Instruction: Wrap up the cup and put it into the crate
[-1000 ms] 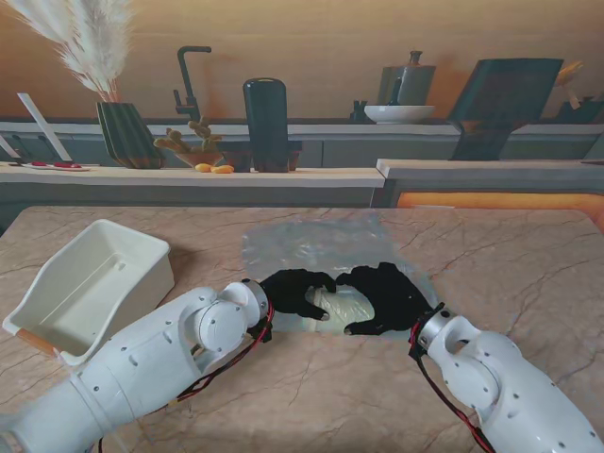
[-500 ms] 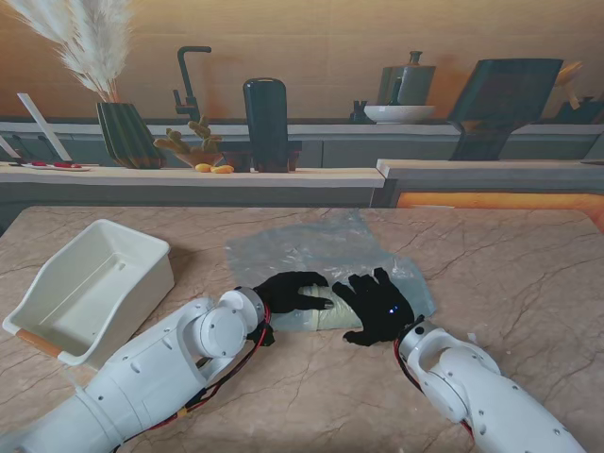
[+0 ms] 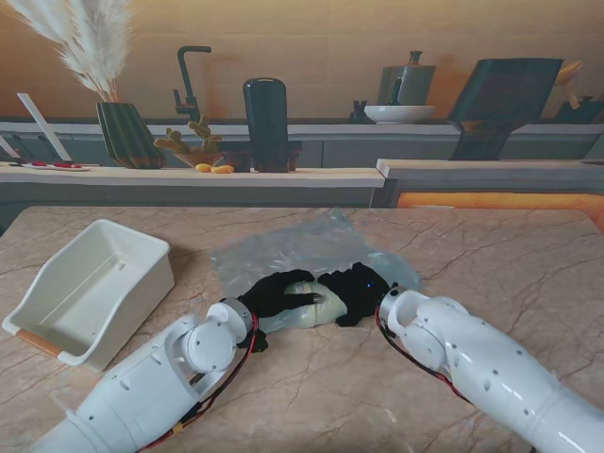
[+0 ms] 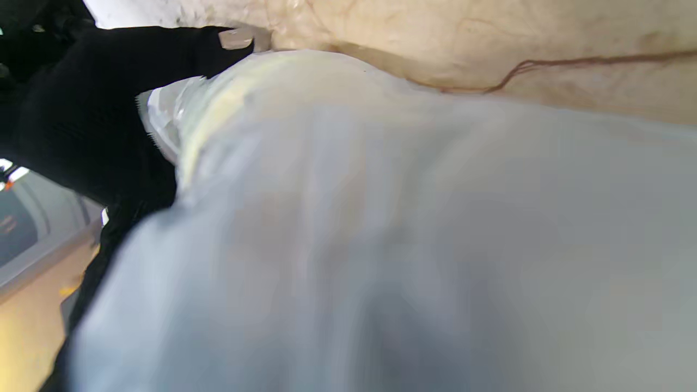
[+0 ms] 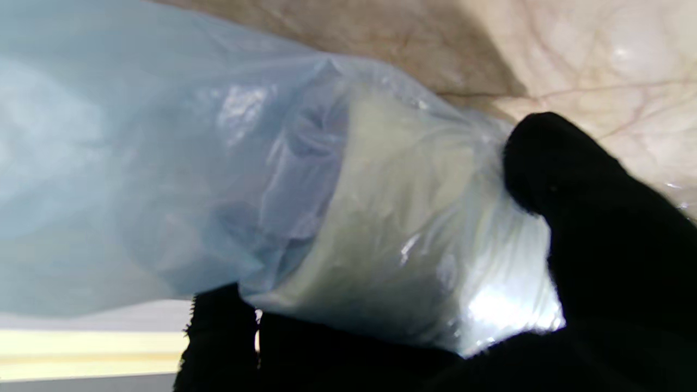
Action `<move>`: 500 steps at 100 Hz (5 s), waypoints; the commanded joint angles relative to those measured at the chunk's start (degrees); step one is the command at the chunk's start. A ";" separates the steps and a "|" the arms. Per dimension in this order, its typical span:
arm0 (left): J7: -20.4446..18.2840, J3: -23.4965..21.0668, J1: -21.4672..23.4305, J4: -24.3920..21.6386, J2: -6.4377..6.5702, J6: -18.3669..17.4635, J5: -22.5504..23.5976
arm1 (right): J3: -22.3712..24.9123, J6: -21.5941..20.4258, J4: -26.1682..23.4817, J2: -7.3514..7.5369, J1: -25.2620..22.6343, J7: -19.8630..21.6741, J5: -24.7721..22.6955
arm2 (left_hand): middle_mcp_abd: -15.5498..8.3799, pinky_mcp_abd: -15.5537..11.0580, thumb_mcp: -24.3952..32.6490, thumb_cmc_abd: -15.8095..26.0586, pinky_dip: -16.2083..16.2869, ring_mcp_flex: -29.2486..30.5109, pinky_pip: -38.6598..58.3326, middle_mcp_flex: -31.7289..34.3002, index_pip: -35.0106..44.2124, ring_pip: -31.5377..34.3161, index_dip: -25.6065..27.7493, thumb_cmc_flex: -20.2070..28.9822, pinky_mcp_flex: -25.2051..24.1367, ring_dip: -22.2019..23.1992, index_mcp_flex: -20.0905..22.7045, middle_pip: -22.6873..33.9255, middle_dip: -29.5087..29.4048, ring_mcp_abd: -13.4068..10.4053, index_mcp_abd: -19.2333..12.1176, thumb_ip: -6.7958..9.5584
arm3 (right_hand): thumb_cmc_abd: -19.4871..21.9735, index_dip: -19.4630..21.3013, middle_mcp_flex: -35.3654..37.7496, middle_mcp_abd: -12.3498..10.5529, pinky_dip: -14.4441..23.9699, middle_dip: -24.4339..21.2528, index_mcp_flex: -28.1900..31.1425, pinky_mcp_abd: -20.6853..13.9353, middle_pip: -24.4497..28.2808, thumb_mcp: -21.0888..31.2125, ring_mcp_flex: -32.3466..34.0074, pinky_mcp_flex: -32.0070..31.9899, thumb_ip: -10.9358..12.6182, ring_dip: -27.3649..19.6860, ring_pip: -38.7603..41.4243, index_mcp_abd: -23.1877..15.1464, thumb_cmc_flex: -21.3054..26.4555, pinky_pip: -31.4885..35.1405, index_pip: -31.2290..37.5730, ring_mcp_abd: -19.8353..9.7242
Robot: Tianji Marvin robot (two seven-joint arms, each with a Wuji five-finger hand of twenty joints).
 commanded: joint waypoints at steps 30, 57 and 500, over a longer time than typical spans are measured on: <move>7.95 -7.73 10.69 -15.96 3.17 -7.80 19.67 | -5.83 -0.83 4.55 -1.07 4.66 15.76 10.57 | -0.69 -0.53 1.36 -5.37 -0.92 -4.08 -5.10 -3.72 -1.95 -3.96 -0.87 4.04 -2.47 -2.18 -0.47 -2.11 -0.92 -2.11 -2.61 2.73 | 5.55 4.04 11.28 -2.51 2.04 3.73 34.32 -2.65 4.36 26.66 6.97 0.44 -3.22 7.50 9.59 -21.48 22.79 11.19 14.02 0.72; 4.90 -1.73 8.23 -16.99 6.90 -2.91 38.87 | -9.49 2.13 6.55 -1.37 8.68 24.85 20.56 | 0.57 -1.13 15.60 -10.65 -0.52 -10.90 -12.02 -12.35 -9.88 -8.50 -6.66 0.02 -3.24 -7.35 -5.54 -5.07 -3.86 -2.06 5.23 1.96 | 8.75 6.99 6.67 -1.88 2.18 5.17 33.21 -2.20 -0.47 18.80 2.72 -2.65 -2.43 7.32 4.53 -24.49 22.11 4.94 12.58 -0.54; -6.84 0.32 -2.61 -5.46 2.68 5.93 7.03 | -3.85 9.44 2.95 -1.72 3.05 15.74 9.35 | -0.93 1.69 9.95 -9.54 2.14 -0.43 -3.09 0.56 -4.86 -3.57 -0.48 2.92 0.00 -3.30 3.43 -3.15 -1.84 -1.14 -1.79 1.76 | 2.85 4.36 17.20 -0.28 -0.51 8.46 34.14 4.55 7.08 25.75 9.40 -5.32 -3.10 11.60 17.14 -22.47 20.67 1.27 16.25 2.40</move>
